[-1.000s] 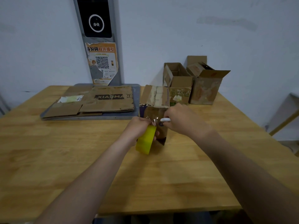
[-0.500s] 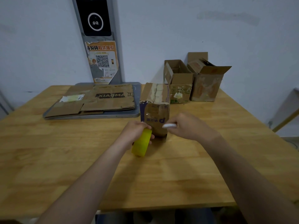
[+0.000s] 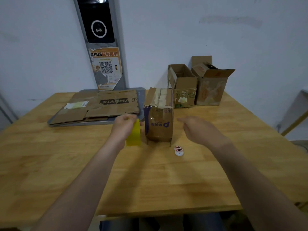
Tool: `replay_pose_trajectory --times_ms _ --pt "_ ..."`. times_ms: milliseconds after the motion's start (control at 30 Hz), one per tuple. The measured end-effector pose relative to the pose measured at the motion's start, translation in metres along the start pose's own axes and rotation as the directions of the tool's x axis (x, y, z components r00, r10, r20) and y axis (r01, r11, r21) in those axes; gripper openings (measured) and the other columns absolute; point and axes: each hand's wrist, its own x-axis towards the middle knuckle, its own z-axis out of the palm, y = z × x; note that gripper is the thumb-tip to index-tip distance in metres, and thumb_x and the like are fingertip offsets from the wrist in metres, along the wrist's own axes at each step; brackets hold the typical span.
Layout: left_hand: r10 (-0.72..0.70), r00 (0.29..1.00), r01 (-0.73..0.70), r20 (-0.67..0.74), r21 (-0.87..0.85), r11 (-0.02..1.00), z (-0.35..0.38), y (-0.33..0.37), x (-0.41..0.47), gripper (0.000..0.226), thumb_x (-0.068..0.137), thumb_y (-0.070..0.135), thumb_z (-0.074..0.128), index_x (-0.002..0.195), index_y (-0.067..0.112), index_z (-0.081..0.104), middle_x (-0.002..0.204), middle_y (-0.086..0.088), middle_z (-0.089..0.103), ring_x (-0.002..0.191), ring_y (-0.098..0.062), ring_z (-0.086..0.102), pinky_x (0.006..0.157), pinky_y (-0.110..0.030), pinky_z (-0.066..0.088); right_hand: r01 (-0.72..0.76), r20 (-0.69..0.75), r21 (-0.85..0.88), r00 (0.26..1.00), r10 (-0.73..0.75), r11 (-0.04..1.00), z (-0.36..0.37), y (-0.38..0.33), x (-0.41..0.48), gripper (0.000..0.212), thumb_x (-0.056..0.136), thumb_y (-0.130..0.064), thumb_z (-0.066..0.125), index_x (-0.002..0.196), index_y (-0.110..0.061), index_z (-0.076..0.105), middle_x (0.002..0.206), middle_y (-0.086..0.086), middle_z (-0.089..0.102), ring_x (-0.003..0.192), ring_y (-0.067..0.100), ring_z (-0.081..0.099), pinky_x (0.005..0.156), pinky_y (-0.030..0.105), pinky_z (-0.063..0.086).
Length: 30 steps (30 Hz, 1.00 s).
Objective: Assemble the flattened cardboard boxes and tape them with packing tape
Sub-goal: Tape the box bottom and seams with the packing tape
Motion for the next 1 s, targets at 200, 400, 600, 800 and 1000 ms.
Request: replay_pose_trajectory --times_ms 200,400,600,800,1000 --pt "0.211 0.971 -0.188 -0.115 0.178 0.966 0.009 0.021 0.022 0.013 0.102 0.031 0.059 0.113 0.031 0.066 0.105 0.014 0.061 0.103 -0.016 0.058 0.076 -0.032 0.048 0.137 -0.383 0.046 0.917 -0.109 0.990 -0.033 -0.033 0.037 0.044 0.108 -0.043 0.034 0.146 -0.029 0.050 0.131 0.001 0.053 0.117 0.028 0.044 0.090 0.043 0.048" --pt "0.246 0.966 -0.222 -0.078 0.239 0.945 0.021 0.029 0.034 0.023 0.098 0.047 0.062 0.108 0.027 0.068 0.105 0.011 0.067 0.079 -0.007 0.065 0.072 -0.029 0.046 0.162 -0.214 -0.116 0.959 -0.184 0.980 -0.020 -0.056 0.071 0.069 0.094 -0.073 0.020 0.145 -0.040 0.052 0.142 -0.005 0.052 0.126 0.027 0.039 0.099 0.046 0.044" --pt "0.201 0.979 -0.193 -0.043 0.143 0.971 0.025 0.022 0.038 0.021 0.090 0.044 0.072 0.099 0.025 0.071 0.095 -0.003 0.077 0.057 -0.015 0.073 0.069 -0.038 0.058 0.185 -0.242 -0.106 0.948 -0.206 0.977 -0.002 -0.050 0.079 0.084 0.078 -0.073 0.063 0.150 -0.033 0.048 0.140 0.001 0.051 0.126 0.031 0.037 0.094 0.045 0.052" --pt "0.217 0.976 -0.211 -0.016 0.173 0.962 0.026 0.026 0.034 0.022 0.092 0.045 0.070 0.101 0.025 0.069 0.094 0.000 0.077 0.059 -0.017 0.075 0.075 -0.044 0.061 0.210 -0.208 -0.029 0.955 -0.211 0.977 -0.005 -0.048 0.079 0.099 0.070 -0.070 0.077 0.154 -0.032 0.041 0.145 0.001 0.045 0.134 0.029 0.030 0.104 0.045 0.046" --pt "0.172 0.984 -0.156 -0.048 0.234 0.960 0.004 0.040 0.019 0.028 0.101 0.048 0.056 0.118 0.030 0.069 0.111 0.012 0.062 0.110 -0.016 0.057 0.075 -0.031 0.043 0.211 -0.359 -0.012 0.911 -0.201 0.977 -0.022 -0.062 0.064 0.077 0.086 -0.075 0.053 0.146 -0.027 0.050 0.138 -0.004 0.053 0.128 0.022 0.037 0.102 0.039 0.036"
